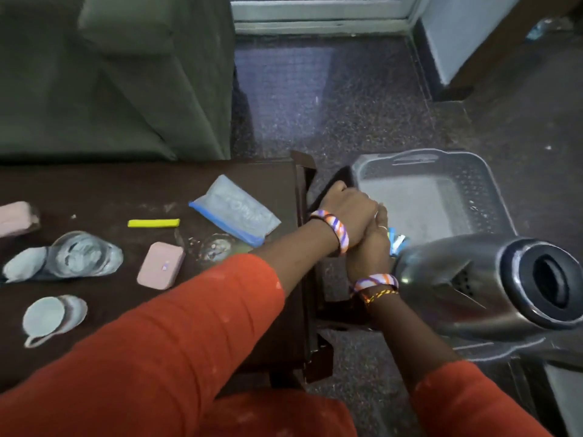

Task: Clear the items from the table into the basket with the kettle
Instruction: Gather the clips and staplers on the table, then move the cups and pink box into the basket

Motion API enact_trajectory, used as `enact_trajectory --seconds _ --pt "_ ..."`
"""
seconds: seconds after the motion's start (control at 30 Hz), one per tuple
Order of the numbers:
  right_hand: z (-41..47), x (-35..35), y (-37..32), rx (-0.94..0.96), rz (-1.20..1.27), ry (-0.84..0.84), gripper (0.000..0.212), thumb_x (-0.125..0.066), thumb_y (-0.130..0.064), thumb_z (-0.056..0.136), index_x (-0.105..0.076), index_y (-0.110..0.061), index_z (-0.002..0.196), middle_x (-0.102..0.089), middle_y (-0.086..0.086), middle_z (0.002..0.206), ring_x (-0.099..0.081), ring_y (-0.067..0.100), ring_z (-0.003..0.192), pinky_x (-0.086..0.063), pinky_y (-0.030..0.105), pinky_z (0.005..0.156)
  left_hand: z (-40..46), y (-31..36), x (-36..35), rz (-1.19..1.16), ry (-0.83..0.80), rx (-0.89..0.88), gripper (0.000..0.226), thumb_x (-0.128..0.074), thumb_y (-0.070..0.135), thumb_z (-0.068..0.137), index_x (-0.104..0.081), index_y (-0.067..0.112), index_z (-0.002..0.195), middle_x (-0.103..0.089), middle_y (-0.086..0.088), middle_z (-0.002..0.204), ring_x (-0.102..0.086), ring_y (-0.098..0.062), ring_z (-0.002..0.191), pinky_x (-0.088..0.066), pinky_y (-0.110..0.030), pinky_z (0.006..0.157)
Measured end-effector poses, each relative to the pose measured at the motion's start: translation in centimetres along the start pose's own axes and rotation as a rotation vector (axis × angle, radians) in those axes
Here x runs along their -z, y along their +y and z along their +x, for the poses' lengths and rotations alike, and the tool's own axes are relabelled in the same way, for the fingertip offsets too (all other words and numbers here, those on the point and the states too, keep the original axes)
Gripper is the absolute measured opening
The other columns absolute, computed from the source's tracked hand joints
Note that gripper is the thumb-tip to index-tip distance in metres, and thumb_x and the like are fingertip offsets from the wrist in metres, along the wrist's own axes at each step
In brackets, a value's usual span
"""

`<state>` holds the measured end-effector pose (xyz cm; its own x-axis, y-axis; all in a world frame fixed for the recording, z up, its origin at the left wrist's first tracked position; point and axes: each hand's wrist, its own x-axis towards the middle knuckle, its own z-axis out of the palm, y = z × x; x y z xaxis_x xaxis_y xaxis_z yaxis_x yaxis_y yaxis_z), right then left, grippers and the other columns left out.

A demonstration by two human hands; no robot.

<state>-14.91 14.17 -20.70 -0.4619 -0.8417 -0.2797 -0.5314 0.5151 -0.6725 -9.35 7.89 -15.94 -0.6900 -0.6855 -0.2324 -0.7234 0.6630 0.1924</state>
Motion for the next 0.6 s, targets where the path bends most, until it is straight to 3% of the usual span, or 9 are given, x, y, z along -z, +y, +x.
enact_trajectory --seconds 0.03,0.1,0.17,0.27,0.33,0.4,0.43,0.5,0.6 --pt "-0.5 -0.8 -0.4 0.095 0.002 0.005 0.046 -0.043 -0.002 0.093 -0.034 0.004 0.138 -0.042 0.008 0.139 -0.045 0.024 0.126 -0.035 0.018 0.107 -1.7 -1.3 0.0 -0.075 0.048 0.033 0.026 -0.042 0.015 0.086 -0.062 0.014 0.102 -0.067 -0.009 0.111 -0.058 -0.031 0.109 -0.037 -0.036 0.091" --pt "-2.2 -2.4 -2.5 0.301 -0.075 -0.048 0.048 -0.040 0.001 0.092 -0.033 0.004 0.139 -0.027 0.015 0.151 -0.027 0.022 0.139 -0.021 0.025 0.117 -5.6 -4.5 -0.5 -0.224 0.143 0.122 0.030 -0.045 0.015 0.083 -0.061 0.013 0.108 -0.066 -0.010 0.111 -0.059 -0.033 0.106 -0.044 -0.038 0.084" --pt "-4.4 -5.4 -4.9 0.477 -0.172 -0.134 0.050 -0.032 0.005 0.087 -0.036 0.006 0.137 -0.021 0.025 0.152 -0.019 0.030 0.142 -0.017 0.028 0.113 -10.3 -8.2 -1.4 -0.349 0.236 0.216 0.035 -0.046 0.012 0.081 -0.061 0.013 0.113 -0.068 -0.013 0.110 -0.061 -0.035 0.103 -0.048 -0.041 0.082" --pt "-8.5 -10.9 -8.7 0.613 -0.202 -0.336 0.063 -0.026 0.016 0.071 -0.042 0.008 0.132 -0.029 0.031 0.146 -0.027 0.043 0.138 -0.022 0.037 0.111 -18.6 -14.4 -3.7 -0.446 0.335 0.415 0.038 -0.045 0.012 0.078 -0.064 0.011 0.111 -0.069 -0.014 0.110 -0.064 -0.035 0.101 -0.052 -0.041 0.082" --pt "-11.2 -15.7 -11.1 0.749 -0.255 -0.452 0.062 -0.037 0.021 0.062 -0.050 0.015 0.122 -0.042 0.039 0.134 -0.041 0.054 0.123 -0.030 0.036 0.110 -24.8 -18.7 -5.3 -0.500 0.381 0.570 0.038 -0.043 0.015 0.078 -0.067 0.010 0.107 -0.070 -0.017 0.108 -0.066 -0.036 0.098 -0.052 -0.040 0.079" --pt "-14.0 -21.0 -13.1 0.889 -0.325 -0.539 0.053 -0.056 0.023 0.060 -0.056 0.016 0.113 -0.054 0.041 0.119 -0.054 0.058 0.106 -0.028 0.028 0.104 -31.0 -22.6 -6.8 -0.521 0.441 0.736 0.040 -0.040 0.016 0.076 -0.068 0.009 0.104 -0.070 -0.017 0.107 -0.066 -0.036 0.097 -0.055 -0.043 0.077" --pt "-15.4 -23.4 -14.2 0.947 -0.361 -0.578 0.050 -0.064 0.019 0.062 -0.057 0.014 0.111 -0.058 0.039 0.115 -0.059 0.054 0.101 -0.027 0.029 0.102 -34.0 -24.4 -7.5 -0.524 0.482 0.803 0.040 -0.039 0.016 0.075 -0.069 0.008 0.101 -0.071 -0.017 0.104 -0.067 -0.036 0.094 -0.056 -0.045 0.076" --pt "-18.3 -27.8 -16.4 1.040 -0.412 -0.682 0.044 -0.064 -0.004 0.072 -0.055 0.005 0.114 -0.064 0.031 0.114 -0.066 0.042 0.100 -0.040 0.029 0.095 -39.6 -27.6 -8.8 -0.533 0.536 0.932 0.039 -0.040 0.014 0.075 -0.070 0.006 0.098 -0.071 -0.018 0.101 -0.068 -0.036 0.092 -0.057 -0.045 0.077" --pt "-22.8 -33.1 -19.3 1.157 -0.497 -0.840 0.064 -0.078 -0.028 0.060 -0.055 -0.006 0.115 -0.067 0.024 0.114 -0.066 0.035 0.104 -0.056 0.040 0.079 -46.3 -31.9 -10.7 -0.536 0.522 1.137 0.039 -0.044 0.013 0.074 -0.069 0.007 0.104 -0.068 -0.016 0.110 -0.064 -0.035 0.101 -0.055 -0.042 0.085"
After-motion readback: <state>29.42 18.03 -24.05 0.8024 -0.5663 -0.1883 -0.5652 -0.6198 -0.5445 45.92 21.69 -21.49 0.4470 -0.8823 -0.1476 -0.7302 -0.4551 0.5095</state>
